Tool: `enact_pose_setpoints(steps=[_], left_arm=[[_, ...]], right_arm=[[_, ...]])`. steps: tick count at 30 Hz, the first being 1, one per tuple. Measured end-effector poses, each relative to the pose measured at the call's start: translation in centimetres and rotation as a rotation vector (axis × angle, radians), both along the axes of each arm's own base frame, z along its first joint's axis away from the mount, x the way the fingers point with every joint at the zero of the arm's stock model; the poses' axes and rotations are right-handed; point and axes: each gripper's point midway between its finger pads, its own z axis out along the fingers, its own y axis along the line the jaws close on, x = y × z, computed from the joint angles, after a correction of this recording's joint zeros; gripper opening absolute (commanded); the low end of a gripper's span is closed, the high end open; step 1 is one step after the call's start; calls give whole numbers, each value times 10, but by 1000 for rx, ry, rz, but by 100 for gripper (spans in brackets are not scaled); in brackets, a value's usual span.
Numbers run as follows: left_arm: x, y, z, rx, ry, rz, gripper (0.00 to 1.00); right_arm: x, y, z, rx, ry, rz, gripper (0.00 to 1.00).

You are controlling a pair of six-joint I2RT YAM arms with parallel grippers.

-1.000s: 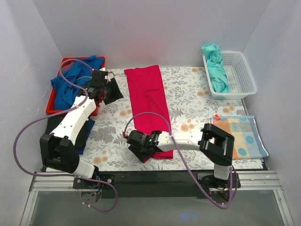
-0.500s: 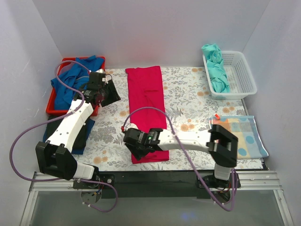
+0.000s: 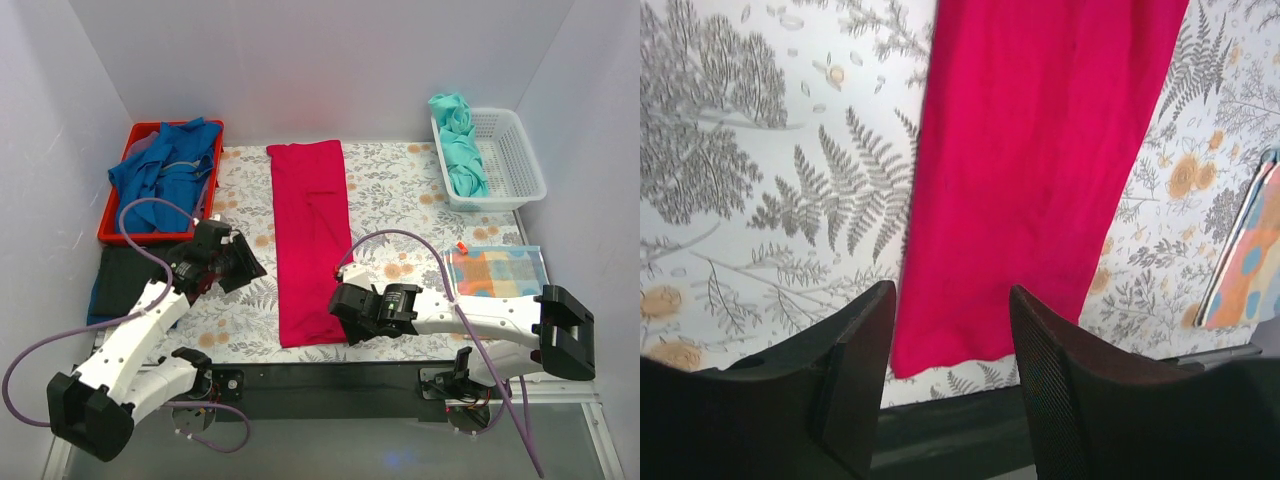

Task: Fold and stack the t-shirts

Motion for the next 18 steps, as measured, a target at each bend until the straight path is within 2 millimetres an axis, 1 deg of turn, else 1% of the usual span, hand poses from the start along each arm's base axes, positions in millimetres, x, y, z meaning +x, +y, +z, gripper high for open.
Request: enact_pose_setpoints(steps=[1,3,5,10,15,18], left_arm=[[-9,-1,-4,-16,10,9,48],[-22,-4,-10,-41,28,21,48],[-33,-7,-18,-54,49,29,48],[-64,-19,-50,-46,154,-1,47],[-87,-33,-64,8,221,-29,47],[-102,-34,-71,51,259,-21,47]], right_arm=[[-1,-10,-9,-31,12,-20,64],[-1,-22,-18,-62,24,-46,65],[2,-24,-20,-64,26,-67,66],[13,-26,-24,-30,26,-117,68],[29,-41,-33,-15,43,-187,68],[35,-39,-32,3,39,-190,68]])
